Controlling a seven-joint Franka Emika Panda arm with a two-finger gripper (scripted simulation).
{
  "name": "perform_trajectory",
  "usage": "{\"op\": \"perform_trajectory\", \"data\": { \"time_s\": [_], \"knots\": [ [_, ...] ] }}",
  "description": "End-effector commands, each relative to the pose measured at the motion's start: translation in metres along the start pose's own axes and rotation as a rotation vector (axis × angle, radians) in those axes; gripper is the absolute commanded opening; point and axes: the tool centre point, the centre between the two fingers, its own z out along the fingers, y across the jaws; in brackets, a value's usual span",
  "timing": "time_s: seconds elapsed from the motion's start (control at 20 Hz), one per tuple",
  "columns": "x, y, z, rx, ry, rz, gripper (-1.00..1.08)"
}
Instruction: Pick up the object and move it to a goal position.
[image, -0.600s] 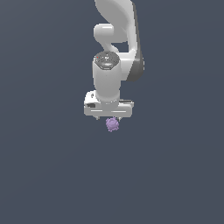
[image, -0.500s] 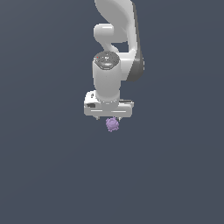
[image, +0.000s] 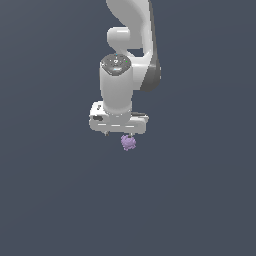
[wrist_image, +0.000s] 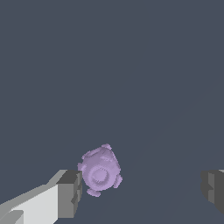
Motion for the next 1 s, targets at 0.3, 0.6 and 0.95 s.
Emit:
{"op": "perform_trajectory", "data": {
  "time_s": [0.3, 0.6, 0.95],
  "knots": [
    [-0.004, -0.003, 0.008, 0.002, 0.000, -0.035, 1.00],
    [-0.014, -0.011, 0.028, 0.009, 0.003, -0.125, 1.00],
    [-0.036, -0.026, 0.062, 0.022, 0.009, -0.288, 1.00]
  ]
}}
